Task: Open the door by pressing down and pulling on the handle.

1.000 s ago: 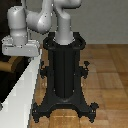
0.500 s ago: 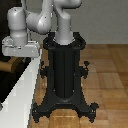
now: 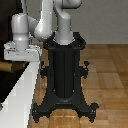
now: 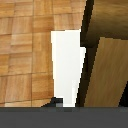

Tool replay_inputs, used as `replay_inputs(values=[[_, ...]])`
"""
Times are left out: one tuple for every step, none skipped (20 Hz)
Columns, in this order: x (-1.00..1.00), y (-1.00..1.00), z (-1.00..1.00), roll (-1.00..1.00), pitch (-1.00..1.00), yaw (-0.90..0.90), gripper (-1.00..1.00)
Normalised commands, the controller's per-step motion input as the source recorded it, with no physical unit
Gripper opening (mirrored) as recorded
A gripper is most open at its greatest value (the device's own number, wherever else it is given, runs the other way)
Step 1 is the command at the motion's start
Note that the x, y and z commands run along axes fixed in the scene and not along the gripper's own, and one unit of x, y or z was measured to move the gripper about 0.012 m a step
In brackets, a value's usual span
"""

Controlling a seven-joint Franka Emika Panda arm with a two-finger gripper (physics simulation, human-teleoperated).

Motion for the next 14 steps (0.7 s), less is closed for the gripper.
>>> replay_inputs(values=[[0.0, 0.0, -1.0, 0.0, -0.15, 0.0, -1.0], [0.0, 0.0, 0.0, 0.0, -0.15, 0.0, -1.0], [0.0, 0.0, -1.0, 0.0, 0.0, 0.0, -1.0], [0.0, 0.0, 0.0, 0.0, 0.0, 0.0, -1.0], [0.0, 0.0, -1.0, 0.0, 0.0, 0.0, -1.0], [0.0, 0.0, -1.0, 0.0, 0.0, 0.0, -1.0], [0.0, 0.0, -1.0, 0.0, 0.0, 0.0, -1.0], [0.0, 0.0, 0.0, 0.0, 0.0, 0.0, -1.0], [0.0, 0.0, -1.0, 0.0, 0.0, 0.0, -1.0], [0.0, 0.0, -1.0, 0.0, 0.0, 0.0, -1.0], [0.0, 0.0, -1.0, 0.0, 0.0, 0.0, -1.0], [0.0, 0.0, 0.0, 0.0, 0.0, 0.0, -1.0], [0.0, 0.0, 0.0, 0.0, 0.0, 0.0, -1.0], [0.0, 1.0, 0.0, 0.0, 0.0, 0.0, -1.0]])
